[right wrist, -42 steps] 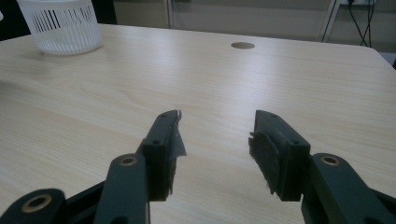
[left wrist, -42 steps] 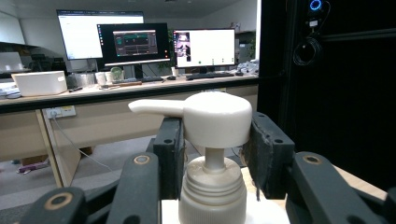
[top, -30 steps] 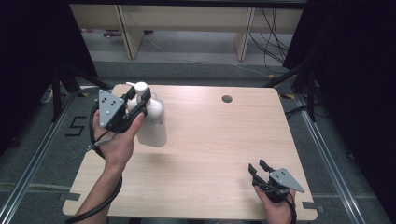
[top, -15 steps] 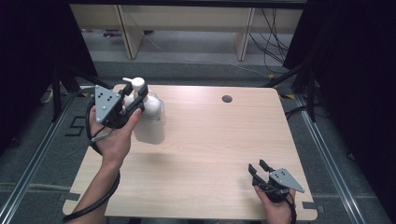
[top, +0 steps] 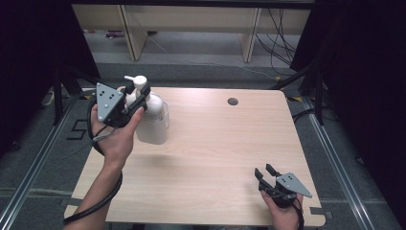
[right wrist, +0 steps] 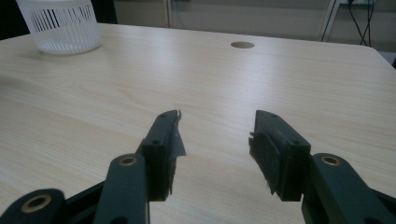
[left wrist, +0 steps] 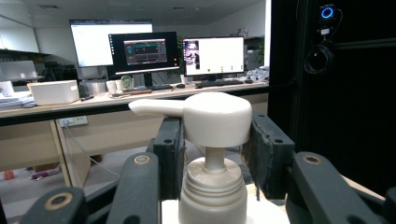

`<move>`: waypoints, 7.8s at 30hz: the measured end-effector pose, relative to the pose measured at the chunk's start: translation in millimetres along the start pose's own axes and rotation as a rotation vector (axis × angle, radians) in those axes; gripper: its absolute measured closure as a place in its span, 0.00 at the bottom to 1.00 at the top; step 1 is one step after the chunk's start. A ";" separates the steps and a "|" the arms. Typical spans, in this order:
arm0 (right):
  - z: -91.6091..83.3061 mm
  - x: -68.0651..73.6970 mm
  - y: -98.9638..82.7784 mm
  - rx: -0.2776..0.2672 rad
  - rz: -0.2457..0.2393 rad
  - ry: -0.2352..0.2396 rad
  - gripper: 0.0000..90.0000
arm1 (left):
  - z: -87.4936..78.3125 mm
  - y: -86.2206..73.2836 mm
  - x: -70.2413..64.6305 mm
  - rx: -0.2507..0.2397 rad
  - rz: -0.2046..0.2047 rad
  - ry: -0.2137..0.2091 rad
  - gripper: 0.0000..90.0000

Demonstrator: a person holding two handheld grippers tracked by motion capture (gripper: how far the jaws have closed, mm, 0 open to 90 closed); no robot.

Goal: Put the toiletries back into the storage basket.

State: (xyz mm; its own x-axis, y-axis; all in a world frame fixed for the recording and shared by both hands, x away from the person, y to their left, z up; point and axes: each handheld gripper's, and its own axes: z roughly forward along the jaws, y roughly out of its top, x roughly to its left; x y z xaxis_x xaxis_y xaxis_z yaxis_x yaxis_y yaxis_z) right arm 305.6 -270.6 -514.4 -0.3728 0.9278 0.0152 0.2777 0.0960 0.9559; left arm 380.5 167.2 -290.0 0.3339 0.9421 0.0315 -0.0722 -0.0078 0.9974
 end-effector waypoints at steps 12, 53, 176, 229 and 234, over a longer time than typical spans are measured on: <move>0.5 0.4 -0.3 -0.005 0.010 0.002 0.57 | 5.3 5.6 4.7 -0.004 0.002 0.010 0.66; 0.2 0.3 -0.3 -0.002 0.016 0.007 0.57 | 38.1 13.5 31.8 -0.007 -0.004 0.065 0.66; -1.0 -2.9 0.5 0.008 -0.014 0.006 0.57 | 122.3 -37.2 65.6 0.118 -0.029 0.142 0.66; -2.1 -1.0 0.6 0.025 0.010 0.009 0.56 | 121.5 -89.8 62.3 0.217 -0.049 0.132 0.66; -1.2 0.1 0.2 0.025 0.022 0.014 0.56 | 120.2 -90.9 61.5 0.214 -0.051 0.140 0.66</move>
State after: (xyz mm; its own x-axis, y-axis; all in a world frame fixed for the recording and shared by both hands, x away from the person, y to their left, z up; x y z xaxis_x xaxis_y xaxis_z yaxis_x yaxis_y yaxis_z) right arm 304.5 -271.0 -513.8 -0.3786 0.9247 0.0406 0.3084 0.0847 0.9475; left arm 520.6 185.6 -370.8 0.1973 0.9802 -0.0139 0.1467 -0.0155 0.9891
